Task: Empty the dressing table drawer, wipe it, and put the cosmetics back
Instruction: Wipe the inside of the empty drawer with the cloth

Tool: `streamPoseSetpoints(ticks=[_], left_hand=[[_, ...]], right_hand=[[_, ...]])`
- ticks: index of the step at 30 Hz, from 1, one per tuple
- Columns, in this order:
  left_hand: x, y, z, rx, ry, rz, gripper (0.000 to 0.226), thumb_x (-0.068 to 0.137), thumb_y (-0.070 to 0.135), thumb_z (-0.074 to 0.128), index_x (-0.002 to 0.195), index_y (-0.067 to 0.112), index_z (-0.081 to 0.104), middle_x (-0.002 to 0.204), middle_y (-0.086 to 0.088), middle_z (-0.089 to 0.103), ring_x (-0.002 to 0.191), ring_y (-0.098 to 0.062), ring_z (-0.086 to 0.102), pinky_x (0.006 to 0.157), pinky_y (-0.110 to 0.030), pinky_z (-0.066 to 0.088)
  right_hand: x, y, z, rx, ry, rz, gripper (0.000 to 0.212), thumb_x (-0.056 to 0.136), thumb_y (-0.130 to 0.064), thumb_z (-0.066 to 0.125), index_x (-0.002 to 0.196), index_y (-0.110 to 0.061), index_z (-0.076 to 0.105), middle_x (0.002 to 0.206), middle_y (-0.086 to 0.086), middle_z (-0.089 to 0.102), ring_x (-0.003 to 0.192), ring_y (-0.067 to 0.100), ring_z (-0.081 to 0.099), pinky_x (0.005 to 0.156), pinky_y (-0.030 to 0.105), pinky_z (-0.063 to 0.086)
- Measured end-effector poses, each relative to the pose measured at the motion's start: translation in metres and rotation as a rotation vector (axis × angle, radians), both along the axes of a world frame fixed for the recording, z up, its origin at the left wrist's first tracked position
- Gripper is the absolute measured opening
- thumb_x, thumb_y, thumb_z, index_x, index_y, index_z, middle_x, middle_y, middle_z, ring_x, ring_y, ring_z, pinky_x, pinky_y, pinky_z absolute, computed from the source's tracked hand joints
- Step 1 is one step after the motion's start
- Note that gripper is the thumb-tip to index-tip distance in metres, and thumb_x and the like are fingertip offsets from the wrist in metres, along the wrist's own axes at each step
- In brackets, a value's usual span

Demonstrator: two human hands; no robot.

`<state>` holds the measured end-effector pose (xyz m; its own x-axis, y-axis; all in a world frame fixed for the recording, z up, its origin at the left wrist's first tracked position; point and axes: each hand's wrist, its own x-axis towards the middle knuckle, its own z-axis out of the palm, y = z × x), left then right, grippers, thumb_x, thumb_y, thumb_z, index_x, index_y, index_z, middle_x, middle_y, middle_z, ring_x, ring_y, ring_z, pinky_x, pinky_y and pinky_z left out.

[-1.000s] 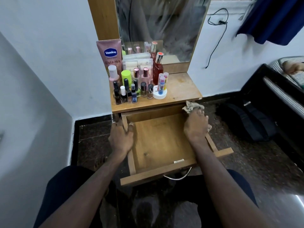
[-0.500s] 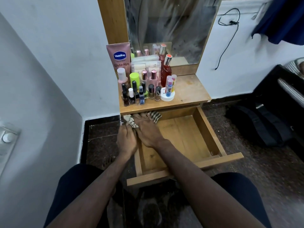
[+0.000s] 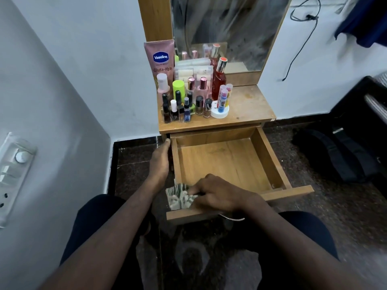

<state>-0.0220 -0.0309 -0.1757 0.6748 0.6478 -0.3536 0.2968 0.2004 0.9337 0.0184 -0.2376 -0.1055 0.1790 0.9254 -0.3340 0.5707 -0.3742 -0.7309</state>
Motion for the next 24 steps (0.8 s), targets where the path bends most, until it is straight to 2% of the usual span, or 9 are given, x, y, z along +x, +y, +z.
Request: streamPoseSetpoints(ticks=[2, 6, 9, 11, 14, 17, 19, 21, 24], left_hand=[[0.002, -0.007, -0.006, 0.068, 0.041, 0.008, 0.059, 0.083, 0.078, 0.056, 0.117, 0.035, 0.076, 0.117, 0.004, 0.078, 0.113, -0.02, 0.071, 0.108, -0.05, 0.051], [0.011, -0.022, -0.006, 0.242, 0.052, -0.008, 0.049, 0.085, 0.075, 0.056, 0.115, 0.041, 0.071, 0.119, 0.0, 0.073, 0.109, -0.021, 0.07, 0.101, -0.052, 0.055], [0.013, -0.021, -0.01, 0.358, 0.086, -0.023, 0.038, 0.091, 0.063, 0.057, 0.112, 0.033, 0.067, 0.117, -0.006, 0.071, 0.106, -0.025, 0.07, 0.096, -0.05, 0.058], [0.012, -0.024, -0.005, 0.469, 0.092, -0.03, 0.027, 0.097, 0.045, 0.059, 0.112, 0.023, 0.067, 0.11, -0.008, 0.071, 0.101, -0.027, 0.069, 0.09, -0.045, 0.058], [0.011, -0.028, 0.001, 0.649, 0.149, -0.096, 0.021, 0.106, 0.028, 0.054, 0.113, 0.01, 0.064, 0.112, -0.008, 0.062, 0.103, -0.019, 0.057, 0.082, -0.031, 0.046], [0.008, -0.032, 0.003, 0.733, 0.228, -0.104, 0.021, 0.111, 0.022, 0.052, 0.119, 0.005, 0.06, 0.116, -0.008, 0.052, 0.104, -0.012, 0.043, 0.085, -0.024, 0.036], [0.008, -0.032, 0.004, 0.736, 0.218, -0.105, 0.021, 0.111, 0.023, 0.052, 0.118, 0.006, 0.06, 0.116, -0.009, 0.052, 0.101, -0.012, 0.044, 0.084, -0.023, 0.036], [0.008, -0.03, 0.003, 0.749, 0.191, -0.104, 0.02, 0.11, 0.024, 0.052, 0.117, 0.008, 0.062, 0.118, -0.009, 0.056, 0.101, -0.012, 0.048, 0.085, -0.027, 0.043], [0.009, -0.028, -0.001, 0.742, 0.173, -0.104, 0.02, 0.109, 0.025, 0.053, 0.118, 0.011, 0.064, 0.12, -0.01, 0.06, 0.103, -0.012, 0.051, 0.085, -0.028, 0.044]], right_hand=[[0.007, -0.001, 0.008, 0.114, 0.05, -0.064, 0.02, 0.088, -0.038, 0.055, 0.069, -0.037, 0.06, 0.072, -0.012, 0.061, 0.074, 0.004, 0.055, 0.077, 0.037, 0.044], [0.031, -0.012, 0.021, 0.32, 0.179, -0.371, 0.028, 0.099, -0.038, 0.047, 0.094, -0.023, 0.071, 0.095, -0.007, 0.072, 0.087, 0.008, 0.066, 0.083, 0.029, 0.051], [0.028, -0.008, 0.009, -0.025, 0.131, -0.13, 0.024, 0.097, -0.046, 0.054, 0.099, -0.032, 0.073, 0.108, -0.009, 0.071, 0.103, 0.011, 0.065, 0.1, 0.038, 0.049], [0.02, -0.005, -0.005, -0.159, 0.084, -0.015, 0.019, 0.099, -0.043, 0.059, 0.102, -0.031, 0.073, 0.106, -0.013, 0.068, 0.102, 0.007, 0.062, 0.103, 0.038, 0.046], [0.026, -0.009, -0.005, -0.226, 0.175, -0.074, 0.016, 0.093, -0.042, 0.067, 0.08, -0.035, 0.071, 0.087, -0.018, 0.066, 0.086, -0.001, 0.059, 0.087, 0.03, 0.044], [0.056, -0.03, -0.008, -0.35, 0.097, -0.155, 0.032, 0.089, -0.044, 0.07, 0.062, -0.028, 0.069, 0.083, -0.014, 0.064, 0.086, 0.009, 0.062, 0.086, 0.032, 0.044], [0.075, -0.048, -0.009, -0.43, 0.106, -0.264, 0.034, 0.068, -0.062, 0.07, 0.063, -0.029, 0.078, 0.086, -0.011, 0.074, 0.094, 0.016, 0.07, 0.092, 0.038, 0.051], [0.086, -0.062, -0.012, -0.455, 0.165, -0.328, 0.035, 0.054, -0.066, 0.067, 0.068, -0.037, 0.082, 0.085, -0.012, 0.078, 0.093, 0.015, 0.073, 0.095, 0.038, 0.052], [0.09, -0.071, -0.004, -0.472, 0.175, -0.405, 0.033, 0.069, -0.055, 0.07, 0.075, -0.024, 0.081, 0.091, -0.006, 0.079, 0.095, 0.018, 0.072, 0.09, 0.037, 0.051]])
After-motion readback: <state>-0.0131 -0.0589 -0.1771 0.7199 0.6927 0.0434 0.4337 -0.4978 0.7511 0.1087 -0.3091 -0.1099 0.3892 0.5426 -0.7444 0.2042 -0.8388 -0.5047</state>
